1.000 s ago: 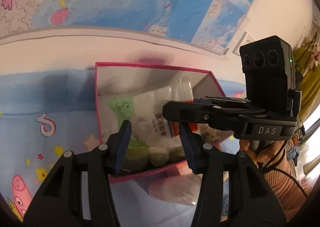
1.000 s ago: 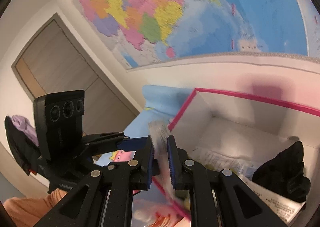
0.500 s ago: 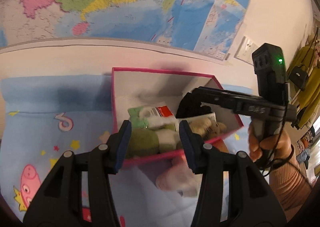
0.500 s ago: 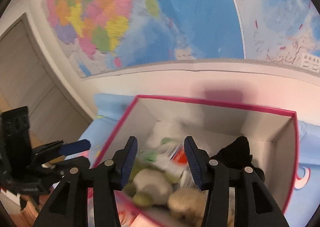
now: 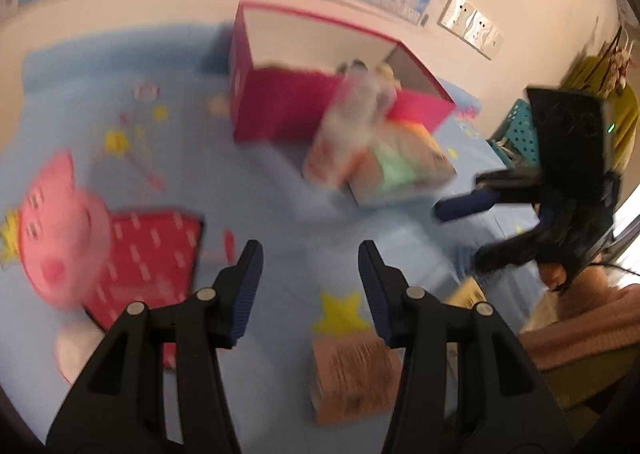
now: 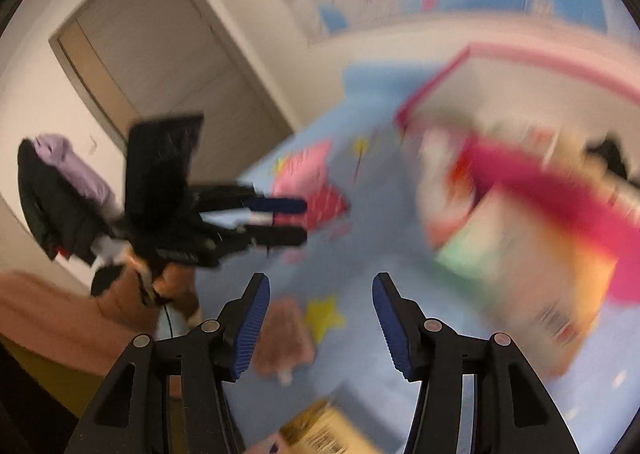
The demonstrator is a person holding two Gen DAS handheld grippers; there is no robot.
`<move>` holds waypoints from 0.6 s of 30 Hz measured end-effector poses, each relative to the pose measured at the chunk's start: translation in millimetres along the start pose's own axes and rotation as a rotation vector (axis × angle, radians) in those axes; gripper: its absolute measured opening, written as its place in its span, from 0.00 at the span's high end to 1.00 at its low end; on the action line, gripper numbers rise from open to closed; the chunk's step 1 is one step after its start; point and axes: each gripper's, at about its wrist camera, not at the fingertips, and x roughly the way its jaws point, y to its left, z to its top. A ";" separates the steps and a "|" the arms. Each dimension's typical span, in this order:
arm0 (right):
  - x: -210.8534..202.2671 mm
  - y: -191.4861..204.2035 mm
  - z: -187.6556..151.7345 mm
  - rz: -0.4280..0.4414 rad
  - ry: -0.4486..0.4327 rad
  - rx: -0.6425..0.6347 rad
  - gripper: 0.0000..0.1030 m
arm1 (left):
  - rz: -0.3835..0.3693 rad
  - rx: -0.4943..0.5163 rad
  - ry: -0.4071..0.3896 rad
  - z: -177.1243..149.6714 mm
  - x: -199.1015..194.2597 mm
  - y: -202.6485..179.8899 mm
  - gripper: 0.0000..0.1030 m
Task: Organize soft objects
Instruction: 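Move the right gripper down to the pink squeeze pouch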
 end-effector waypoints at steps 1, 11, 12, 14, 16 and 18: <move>8.3 0.6 -2.4 0.009 0.020 0.011 0.47 | -0.010 -0.014 0.010 -9.0 -0.3 0.1 0.51; 70.7 11.1 -20.7 0.027 0.153 0.030 0.47 | 0.005 -0.026 0.080 -58.0 -6.2 -9.9 0.51; 73.6 11.3 -19.4 0.026 0.155 0.029 0.47 | -0.003 -0.037 0.087 -61.6 -6.3 -8.3 0.51; 73.8 12.2 -19.5 0.020 0.155 0.027 0.47 | -0.001 -0.046 0.101 -67.5 -4.8 -7.1 0.51; 68.8 16.0 -33.5 0.022 0.157 0.026 0.47 | 0.002 -0.043 0.113 -73.9 -3.7 -8.0 0.51; 67.9 18.4 -36.4 0.022 0.159 0.019 0.47 | 0.005 -0.040 0.113 -77.6 -2.7 -8.0 0.51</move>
